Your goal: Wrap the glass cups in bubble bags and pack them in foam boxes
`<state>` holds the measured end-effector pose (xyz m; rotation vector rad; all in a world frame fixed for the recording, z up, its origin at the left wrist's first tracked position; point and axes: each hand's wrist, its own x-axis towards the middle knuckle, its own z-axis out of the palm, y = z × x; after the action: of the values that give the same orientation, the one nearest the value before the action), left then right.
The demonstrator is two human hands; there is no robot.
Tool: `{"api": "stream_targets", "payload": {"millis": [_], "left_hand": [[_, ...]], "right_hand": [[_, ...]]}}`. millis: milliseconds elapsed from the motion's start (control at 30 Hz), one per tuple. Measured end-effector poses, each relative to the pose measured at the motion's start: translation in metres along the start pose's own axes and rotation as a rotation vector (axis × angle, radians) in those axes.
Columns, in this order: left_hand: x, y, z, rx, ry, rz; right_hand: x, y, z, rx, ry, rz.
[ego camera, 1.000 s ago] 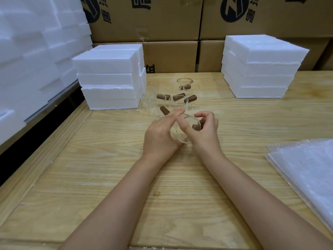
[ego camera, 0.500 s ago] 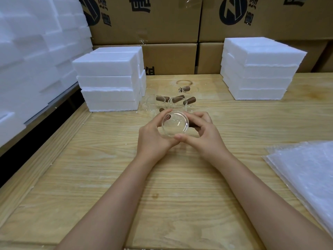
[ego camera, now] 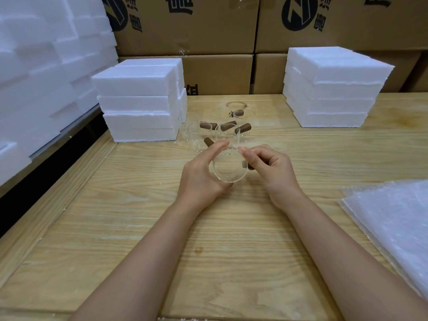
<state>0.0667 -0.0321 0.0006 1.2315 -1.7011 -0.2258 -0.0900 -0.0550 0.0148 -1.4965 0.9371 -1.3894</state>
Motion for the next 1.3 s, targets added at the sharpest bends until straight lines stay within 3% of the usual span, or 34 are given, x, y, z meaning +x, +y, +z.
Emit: {"api": "stream_targets", "payload": {"millis": [267, 533, 933, 1300], "left_hand": [[-0.003, 0.013, 0.003, 0.137, 0.011, 0.090], [-0.004, 0.013, 0.003, 0.153, 0.045, 0.081], [-0.002, 0.013, 0.001, 0.068, -0.001, -0.048], [-0.003, 0.013, 0.003, 0.100, -0.002, -0.013]], "right_hand": [[-0.007, -0.001, 0.010, -0.095, 0.088, -0.026], [-0.018, -0.007, 0.026, -0.459, 0.129, -0.077], [-0.020, -0.006, 0.028, -0.528, 0.151, -0.195], [-0.017, -0.007, 0.026, -0.500, 0.230, -0.237]]}}
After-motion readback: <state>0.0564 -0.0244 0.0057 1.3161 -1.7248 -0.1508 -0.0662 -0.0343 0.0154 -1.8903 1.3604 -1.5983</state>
